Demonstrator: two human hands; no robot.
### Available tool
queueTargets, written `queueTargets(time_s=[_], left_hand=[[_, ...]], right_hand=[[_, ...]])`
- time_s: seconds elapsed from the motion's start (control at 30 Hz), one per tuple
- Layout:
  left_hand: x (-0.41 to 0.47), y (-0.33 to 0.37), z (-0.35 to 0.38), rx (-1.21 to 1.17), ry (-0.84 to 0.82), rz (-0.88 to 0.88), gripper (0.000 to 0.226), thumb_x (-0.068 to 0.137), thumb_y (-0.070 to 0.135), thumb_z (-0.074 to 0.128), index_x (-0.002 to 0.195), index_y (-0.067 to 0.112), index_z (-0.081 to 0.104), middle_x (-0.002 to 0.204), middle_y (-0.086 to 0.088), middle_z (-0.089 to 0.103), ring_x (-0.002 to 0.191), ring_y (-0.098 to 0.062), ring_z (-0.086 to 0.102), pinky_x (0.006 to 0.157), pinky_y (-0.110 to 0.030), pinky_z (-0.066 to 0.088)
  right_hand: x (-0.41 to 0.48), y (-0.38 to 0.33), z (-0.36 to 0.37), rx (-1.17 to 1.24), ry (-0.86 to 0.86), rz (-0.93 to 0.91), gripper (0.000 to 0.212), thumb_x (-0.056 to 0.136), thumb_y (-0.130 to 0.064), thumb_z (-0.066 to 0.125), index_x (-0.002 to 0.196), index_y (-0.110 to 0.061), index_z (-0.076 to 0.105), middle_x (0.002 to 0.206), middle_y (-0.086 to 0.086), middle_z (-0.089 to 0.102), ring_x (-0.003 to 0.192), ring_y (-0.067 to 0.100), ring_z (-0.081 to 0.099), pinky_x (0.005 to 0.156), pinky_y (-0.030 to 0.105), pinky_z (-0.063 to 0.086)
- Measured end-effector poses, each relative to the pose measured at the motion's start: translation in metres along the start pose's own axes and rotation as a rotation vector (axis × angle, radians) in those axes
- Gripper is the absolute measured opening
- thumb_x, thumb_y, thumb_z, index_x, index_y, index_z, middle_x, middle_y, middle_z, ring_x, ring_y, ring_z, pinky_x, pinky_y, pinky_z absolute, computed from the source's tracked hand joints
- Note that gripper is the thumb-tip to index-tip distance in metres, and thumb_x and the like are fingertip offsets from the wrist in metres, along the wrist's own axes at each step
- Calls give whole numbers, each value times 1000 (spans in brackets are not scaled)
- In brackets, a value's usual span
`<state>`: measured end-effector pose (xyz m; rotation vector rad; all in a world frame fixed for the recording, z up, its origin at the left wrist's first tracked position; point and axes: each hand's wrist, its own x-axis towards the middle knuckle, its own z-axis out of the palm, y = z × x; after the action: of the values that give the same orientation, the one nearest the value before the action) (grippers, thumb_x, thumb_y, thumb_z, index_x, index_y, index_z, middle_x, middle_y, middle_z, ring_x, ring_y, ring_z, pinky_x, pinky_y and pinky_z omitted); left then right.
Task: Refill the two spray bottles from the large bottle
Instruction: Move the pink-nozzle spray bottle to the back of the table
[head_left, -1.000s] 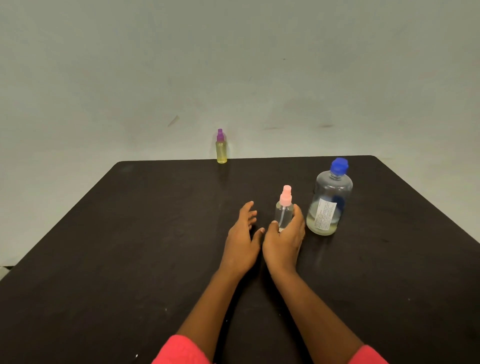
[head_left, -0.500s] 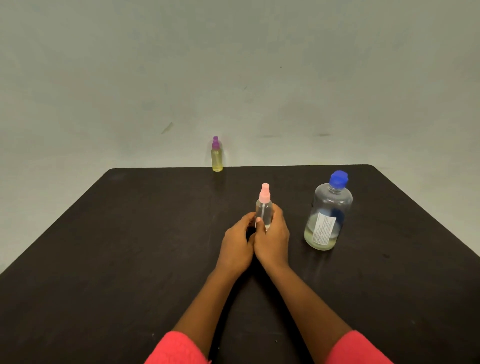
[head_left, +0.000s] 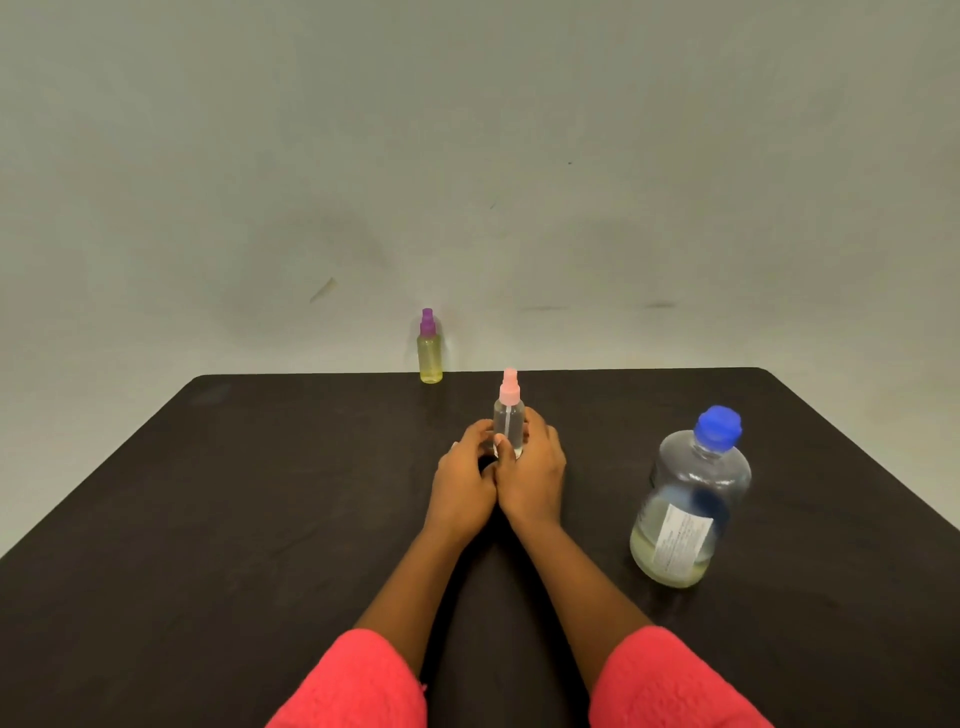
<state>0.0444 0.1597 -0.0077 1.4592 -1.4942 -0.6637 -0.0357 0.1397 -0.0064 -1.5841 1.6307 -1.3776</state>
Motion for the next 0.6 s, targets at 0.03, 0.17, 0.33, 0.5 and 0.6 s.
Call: queueTargets(time_s=[0.03, 0.17, 0.33, 0.5, 0.6], left_hand=[[7, -2, 0, -10, 4, -6, 48, 93, 4, 54, 137, 20, 44, 128, 0, 58, 118, -12, 54, 102, -31, 45], [31, -7, 0, -39, 3, -12, 49, 92, -1, 53, 137, 16, 43, 130, -3, 58, 117, -12, 55, 99, -23, 45], [55, -11, 0, -28, -8, -4, 52, 93, -6, 45, 141, 14, 41, 130, -1, 56, 109, -3, 50, 95, -17, 40], [81, -18, 1, -30, 7, 44, 40, 98, 3, 41, 134, 17, 49, 113, 9, 59, 103, -4, 53, 90, -18, 41], [96, -22, 2, -54, 21, 57, 34, 100, 8, 39, 127, 21, 54, 106, 11, 61, 101, -8, 59, 90, -23, 45]], right_hand=[[5, 0, 4, -9, 6, -2, 42, 93, -14, 60, 134, -18, 51, 122, 2, 55, 111, 17, 56, 89, 25, 46], [27, 3, 19, -39, 16, 34, 41, 94, -19, 59, 134, -21, 49, 119, 2, 60, 109, 18, 56, 86, 31, 49], [53, 4, 32, -65, 3, 65, 33, 94, -22, 59, 126, -19, 50, 113, 3, 60, 104, 19, 58, 79, 28, 46], [76, 5, 48, -126, 9, 15, 27, 95, -22, 56, 121, -13, 56, 109, 6, 60, 97, 19, 58, 74, 26, 43], [90, 6, 55, -146, -7, 8, 30, 97, -21, 53, 125, -13, 55, 112, 9, 57, 97, 22, 58, 74, 26, 41]])
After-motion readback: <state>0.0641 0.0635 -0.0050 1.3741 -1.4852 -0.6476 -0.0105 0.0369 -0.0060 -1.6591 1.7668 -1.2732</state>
